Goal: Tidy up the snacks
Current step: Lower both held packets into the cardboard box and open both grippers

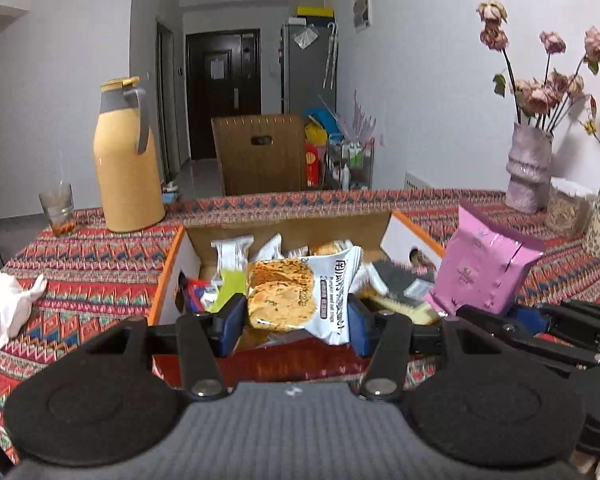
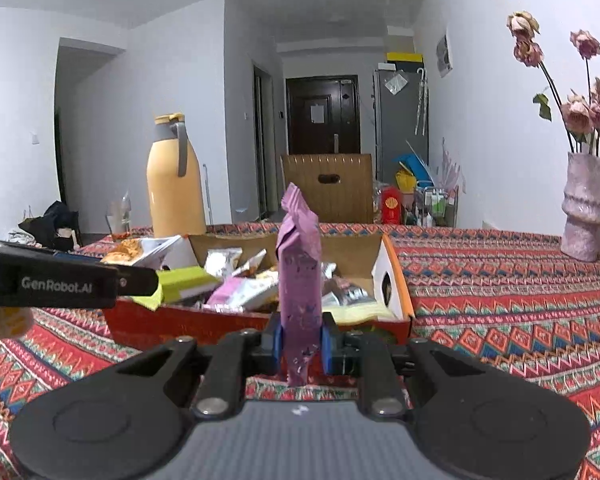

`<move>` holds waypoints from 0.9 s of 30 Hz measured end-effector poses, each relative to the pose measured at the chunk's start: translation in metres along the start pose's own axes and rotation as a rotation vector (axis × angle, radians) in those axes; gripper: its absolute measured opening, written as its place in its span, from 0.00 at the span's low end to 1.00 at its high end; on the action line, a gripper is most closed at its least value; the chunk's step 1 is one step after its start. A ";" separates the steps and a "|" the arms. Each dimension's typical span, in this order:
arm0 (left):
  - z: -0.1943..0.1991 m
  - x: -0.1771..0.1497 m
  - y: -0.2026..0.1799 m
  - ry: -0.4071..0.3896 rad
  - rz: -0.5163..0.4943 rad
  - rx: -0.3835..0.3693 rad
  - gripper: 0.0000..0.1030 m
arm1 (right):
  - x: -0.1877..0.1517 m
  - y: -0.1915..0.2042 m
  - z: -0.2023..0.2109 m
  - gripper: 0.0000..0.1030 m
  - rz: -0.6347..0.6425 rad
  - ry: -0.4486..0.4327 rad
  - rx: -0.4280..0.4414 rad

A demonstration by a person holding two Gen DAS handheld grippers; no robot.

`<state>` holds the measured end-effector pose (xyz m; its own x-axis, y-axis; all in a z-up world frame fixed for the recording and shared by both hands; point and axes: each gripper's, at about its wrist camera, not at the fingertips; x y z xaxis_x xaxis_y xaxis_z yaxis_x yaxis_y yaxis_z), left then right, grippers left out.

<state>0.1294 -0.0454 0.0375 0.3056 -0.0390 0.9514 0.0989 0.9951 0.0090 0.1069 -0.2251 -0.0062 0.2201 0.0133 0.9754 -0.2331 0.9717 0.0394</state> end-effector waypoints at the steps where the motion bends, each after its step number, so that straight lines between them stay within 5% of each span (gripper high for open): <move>1: -0.002 0.003 0.001 -0.009 0.003 0.002 0.51 | 0.002 0.000 -0.002 0.17 0.000 -0.005 0.000; 9: -0.029 0.025 0.012 -0.057 0.027 0.033 0.51 | 0.023 0.006 -0.033 0.17 0.009 -0.037 -0.005; 17: -0.080 0.036 0.024 -0.017 0.025 0.074 0.54 | 0.035 0.003 -0.087 0.17 0.041 0.006 -0.035; 20: -0.094 0.033 0.026 0.008 0.019 0.087 0.64 | 0.033 0.001 -0.108 0.18 0.049 0.053 -0.052; 22: -0.097 0.030 0.030 0.013 0.030 0.100 0.86 | 0.031 -0.001 -0.118 0.20 0.051 0.082 -0.060; 24: -0.095 0.026 0.036 0.004 0.043 0.123 1.00 | 0.027 -0.002 -0.120 0.46 0.053 0.095 -0.069; 27: -0.090 0.022 0.044 0.002 0.067 0.112 1.00 | 0.024 -0.006 -0.114 0.93 0.041 0.084 -0.083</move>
<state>0.2254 -0.0104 0.0307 0.3103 0.0278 0.9502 -0.0282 0.9994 -0.0200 0.2218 -0.2034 -0.0080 0.2917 0.0699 0.9540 -0.1655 0.9860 -0.0216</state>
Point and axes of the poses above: each gripper's, at about its wrist camera, not at the fingertips, and z roughly against the way its jaws point, y to its left, x to its top, and after that the axes turned 8 degrees about -y, right-handed
